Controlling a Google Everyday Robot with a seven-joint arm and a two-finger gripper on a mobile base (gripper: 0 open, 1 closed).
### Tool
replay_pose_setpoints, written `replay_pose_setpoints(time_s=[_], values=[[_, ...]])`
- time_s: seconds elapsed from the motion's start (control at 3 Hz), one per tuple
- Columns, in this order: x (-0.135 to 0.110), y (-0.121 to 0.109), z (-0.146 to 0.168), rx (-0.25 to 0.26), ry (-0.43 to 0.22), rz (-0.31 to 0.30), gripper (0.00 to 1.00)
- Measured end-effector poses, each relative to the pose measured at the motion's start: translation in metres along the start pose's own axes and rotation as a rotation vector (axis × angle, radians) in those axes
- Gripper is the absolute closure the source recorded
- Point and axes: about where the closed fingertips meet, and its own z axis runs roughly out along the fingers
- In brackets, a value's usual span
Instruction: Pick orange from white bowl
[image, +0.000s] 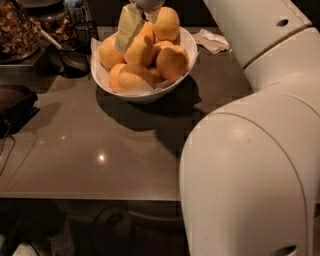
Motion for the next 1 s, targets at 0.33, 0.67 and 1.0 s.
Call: replay_pose_setpoints(time_s=[0.33,0.67,1.0], values=[[0.002,-0.004,0.007,0.000,0.015,0.017,0.25],[0.001,-0.007,0.016,-0.002,0.030,0.023,0.24],[0.003,-0.013,0.025,-0.005,0.046,0.038,0.26]])
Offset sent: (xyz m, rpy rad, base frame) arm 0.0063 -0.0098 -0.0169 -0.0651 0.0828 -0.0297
